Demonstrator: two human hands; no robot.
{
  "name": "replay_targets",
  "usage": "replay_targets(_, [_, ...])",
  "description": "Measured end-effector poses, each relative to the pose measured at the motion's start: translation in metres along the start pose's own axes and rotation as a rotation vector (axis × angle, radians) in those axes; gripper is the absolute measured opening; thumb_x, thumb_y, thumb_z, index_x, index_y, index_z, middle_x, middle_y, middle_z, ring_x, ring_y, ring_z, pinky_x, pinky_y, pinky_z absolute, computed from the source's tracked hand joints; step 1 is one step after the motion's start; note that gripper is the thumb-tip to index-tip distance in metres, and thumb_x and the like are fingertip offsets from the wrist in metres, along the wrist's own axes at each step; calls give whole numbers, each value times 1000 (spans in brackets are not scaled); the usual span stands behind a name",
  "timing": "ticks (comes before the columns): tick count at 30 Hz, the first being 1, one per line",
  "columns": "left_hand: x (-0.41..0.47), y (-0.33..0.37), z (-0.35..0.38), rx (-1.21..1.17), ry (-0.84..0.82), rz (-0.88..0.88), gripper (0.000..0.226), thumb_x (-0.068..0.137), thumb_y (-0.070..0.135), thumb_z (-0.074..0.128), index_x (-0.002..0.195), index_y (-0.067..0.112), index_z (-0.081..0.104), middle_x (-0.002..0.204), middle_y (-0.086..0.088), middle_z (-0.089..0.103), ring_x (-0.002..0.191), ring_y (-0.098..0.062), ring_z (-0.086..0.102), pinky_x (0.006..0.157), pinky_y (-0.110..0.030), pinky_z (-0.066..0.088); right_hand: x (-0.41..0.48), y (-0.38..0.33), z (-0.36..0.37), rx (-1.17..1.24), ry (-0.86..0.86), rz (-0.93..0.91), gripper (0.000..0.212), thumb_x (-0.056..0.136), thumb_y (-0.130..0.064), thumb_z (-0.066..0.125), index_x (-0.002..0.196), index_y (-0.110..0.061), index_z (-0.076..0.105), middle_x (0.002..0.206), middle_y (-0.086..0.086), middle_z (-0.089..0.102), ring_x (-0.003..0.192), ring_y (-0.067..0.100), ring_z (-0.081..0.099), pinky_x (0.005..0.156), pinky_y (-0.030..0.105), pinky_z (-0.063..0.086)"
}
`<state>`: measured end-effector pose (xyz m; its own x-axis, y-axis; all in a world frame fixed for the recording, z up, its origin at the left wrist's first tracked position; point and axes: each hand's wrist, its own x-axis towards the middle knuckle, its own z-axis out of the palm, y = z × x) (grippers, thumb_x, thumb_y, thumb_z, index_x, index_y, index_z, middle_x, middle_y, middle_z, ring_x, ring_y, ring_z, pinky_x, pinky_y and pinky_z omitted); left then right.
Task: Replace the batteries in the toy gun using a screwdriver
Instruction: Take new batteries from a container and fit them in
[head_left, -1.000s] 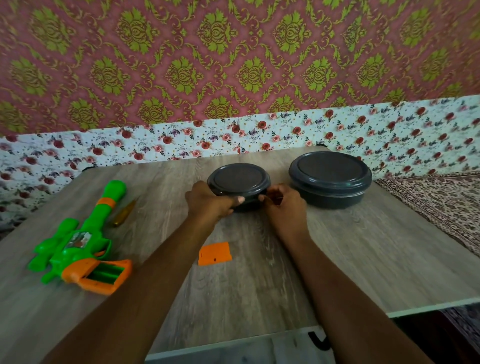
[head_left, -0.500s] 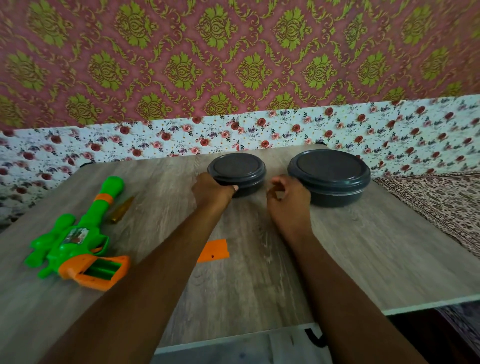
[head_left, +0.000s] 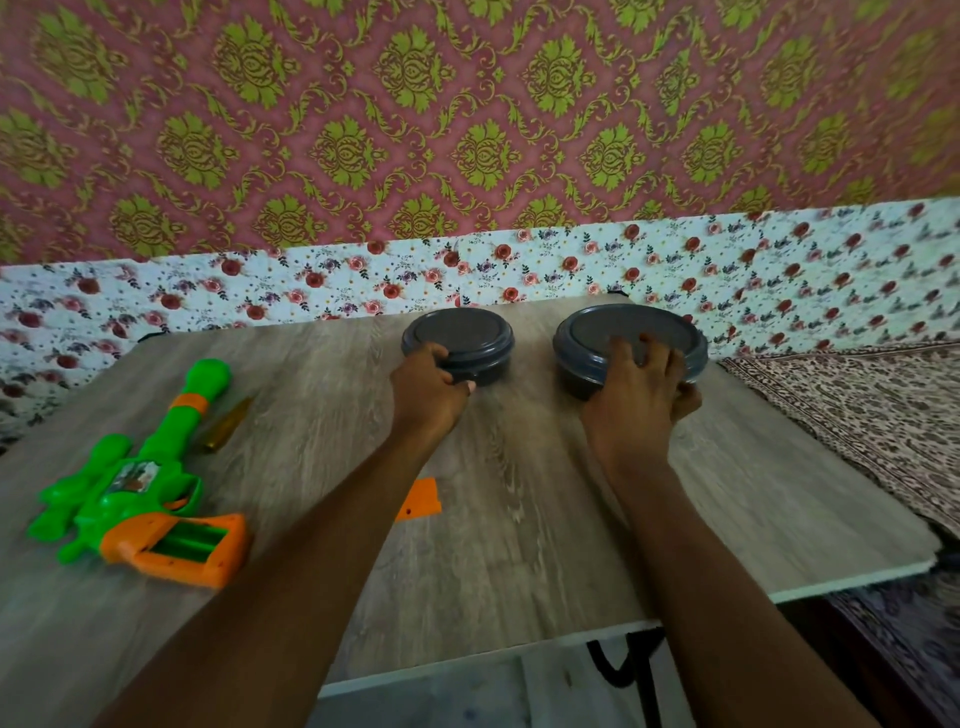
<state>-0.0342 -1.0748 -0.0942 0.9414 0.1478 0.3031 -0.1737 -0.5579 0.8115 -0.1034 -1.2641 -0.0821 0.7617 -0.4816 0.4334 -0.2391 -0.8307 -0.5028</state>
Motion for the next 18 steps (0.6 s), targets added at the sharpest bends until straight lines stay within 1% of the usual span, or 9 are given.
replay_targets(2, [7, 0, 4, -24, -17, -11, 55, 81, 14, 86, 130, 9, 61, 102, -8, 71, 99, -19, 67, 91, -27, 53, 6, 7, 3, -91, -35, -44, 67, 84, -6, 73, 145, -20, 49, 161, 15, 29, 154, 34, 17, 120, 60, 15])
replay_targets(4, [12, 1, 8, -40, -62, -17, 61, 83, 13, 85, 137, 8, 57, 108, -7, 67, 101, -18, 65, 88, -26, 51, 10, 13, 10, -152, -51, -81, 70, 82, -4, 75, 145, -19, 48, 157, 13, 39, 152, 32, 26, 122, 59, 14])
replay_targets(7, [15, 2, 13, -41, -105, -18, 63, 86, 14, 82, 142, 8, 53, 119, -9, 65, 101, -14, 58, 84, -20, 44, 14, 13, 15, -200, -6, -113, 64, 84, -4, 75, 143, -14, 51, 146, 15, 52, 144, 33, 40, 123, 56, 19])
replay_targets(10, [9, 3, 12, -57, -83, -11, 56, 88, 17, 80, 138, 7, 57, 121, -10, 66, 99, -14, 60, 77, -19, 44, 15, 12, 14, -184, 36, -138, 56, 85, -4, 74, 138, -8, 56, 139, 17, 59, 137, 36, 49, 121, 56, 29])
replay_targets(12, [0, 3, 8, -73, -55, 14, 47, 90, 19, 78, 132, 7, 61, 117, -8, 68, 96, -14, 64, 71, -14, 44, 12, 12, 10, -131, 32, -157, 57, 84, -2, 75, 137, -3, 56, 140, 21, 57, 136, 41, 48, 119, 57, 34])
replay_targets(13, [-5, 3, 7, -88, -44, 24, 42, 90, 20, 77, 128, 8, 64, 115, -7, 70, 94, -13, 66, 72, -14, 46, 9, 12, 8, -97, 28, -166, 59, 83, -1, 76, 138, -1, 55, 141, 23, 56, 137, 43, 47, 117, 59, 37])
replay_targets(14, [-10, 4, 4, -115, -33, 30, 36, 91, 20, 77, 123, 9, 67, 111, -6, 72, 92, -13, 67, 75, -17, 50, 6, 11, 5, -65, 28, -178, 62, 82, -1, 77, 139, 1, 54, 142, 24, 54, 137, 44, 45, 114, 60, 40])
replay_targets(16, [-21, 4, 0, -195, -48, 12, 26, 91, 22, 75, 115, 14, 69, 104, -3, 73, 92, -13, 70, 87, -31, 59, -3, 7, 0, -19, 29, -203, 66, 82, -2, 77, 142, 2, 50, 145, 24, 49, 138, 44, 44, 106, 61, 48])
replay_targets(18, [-30, 8, -3, -350, -122, -60, 21, 94, 23, 73, 113, 16, 68, 104, -4, 74, 97, -19, 72, 92, -43, 61, -15, 2, -5, 28, 47, -232, 69, 82, -1, 76, 144, 2, 47, 147, 24, 45, 139, 44, 43, 102, 58, 52])
